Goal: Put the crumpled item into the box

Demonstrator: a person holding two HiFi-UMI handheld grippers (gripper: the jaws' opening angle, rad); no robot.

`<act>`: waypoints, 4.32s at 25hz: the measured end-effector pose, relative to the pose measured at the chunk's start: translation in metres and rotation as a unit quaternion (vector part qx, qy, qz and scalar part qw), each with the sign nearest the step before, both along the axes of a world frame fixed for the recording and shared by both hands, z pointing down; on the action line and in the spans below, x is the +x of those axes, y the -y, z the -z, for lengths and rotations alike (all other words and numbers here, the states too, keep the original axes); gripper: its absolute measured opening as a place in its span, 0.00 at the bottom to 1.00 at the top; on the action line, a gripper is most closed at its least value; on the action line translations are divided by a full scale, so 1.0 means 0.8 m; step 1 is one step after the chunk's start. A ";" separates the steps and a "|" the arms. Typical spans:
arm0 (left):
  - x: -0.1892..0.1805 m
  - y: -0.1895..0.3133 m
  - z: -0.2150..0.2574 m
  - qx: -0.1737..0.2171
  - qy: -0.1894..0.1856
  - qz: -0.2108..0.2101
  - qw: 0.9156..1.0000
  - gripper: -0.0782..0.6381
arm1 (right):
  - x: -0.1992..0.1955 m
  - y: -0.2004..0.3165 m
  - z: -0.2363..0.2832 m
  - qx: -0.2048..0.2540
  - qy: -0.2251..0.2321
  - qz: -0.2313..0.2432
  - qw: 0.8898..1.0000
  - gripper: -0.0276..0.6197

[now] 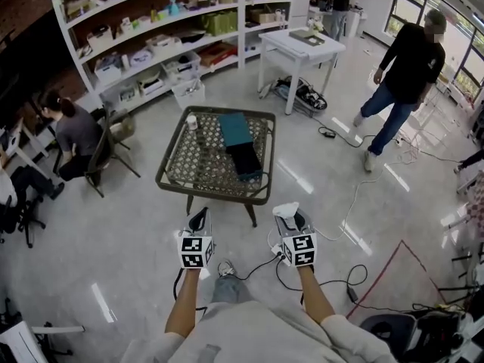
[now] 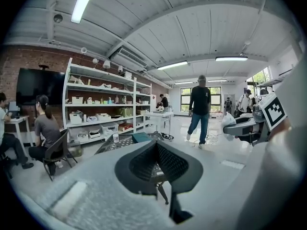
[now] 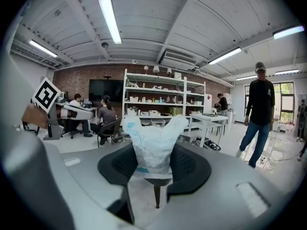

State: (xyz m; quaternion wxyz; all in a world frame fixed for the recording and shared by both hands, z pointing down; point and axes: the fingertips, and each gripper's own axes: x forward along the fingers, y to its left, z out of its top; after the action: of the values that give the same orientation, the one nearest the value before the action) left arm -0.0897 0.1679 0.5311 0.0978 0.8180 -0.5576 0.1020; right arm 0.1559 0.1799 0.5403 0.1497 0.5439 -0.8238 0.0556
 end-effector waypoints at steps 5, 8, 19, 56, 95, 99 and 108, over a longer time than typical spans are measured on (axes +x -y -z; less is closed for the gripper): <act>-0.031 0.076 0.005 0.003 -0.007 -0.010 1.000 0.12 | -0.032 0.071 0.007 0.004 -0.007 -0.007 1.000 0.32; -0.051 0.120 0.007 0.004 -0.011 -0.015 1.000 0.12 | -0.051 0.111 0.011 0.005 -0.010 -0.011 1.000 0.32; -0.097 0.245 0.008 0.010 -0.020 -0.046 0.999 0.12 | -0.106 0.222 0.021 0.014 -0.023 -0.028 0.999 0.32; -0.012 0.486 0.003 0.003 -0.007 -0.051 0.999 0.12 | -0.045 0.468 0.007 0.013 -0.006 -0.017 1.000 0.32; 0.006 0.583 -0.098 -0.085 0.027 -0.017 0.996 0.12 | -0.035 0.591 -0.108 -0.086 0.002 0.047 0.995 0.32; -0.003 0.571 -0.123 -0.104 0.023 -0.016 0.994 0.12 | -0.041 0.577 -0.136 -0.108 0.000 0.043 0.993 0.32; -0.030 0.556 -0.165 -0.134 0.014 -0.009 0.991 0.12 | -0.066 0.549 -0.186 -0.154 -0.005 0.047 0.987 0.32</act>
State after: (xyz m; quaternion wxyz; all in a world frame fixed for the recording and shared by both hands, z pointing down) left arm -0.1140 -0.2768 0.6631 0.1973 0.8008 -0.5333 0.1881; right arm 0.1029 -0.2593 0.6895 0.2380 0.4750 -0.8296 0.1718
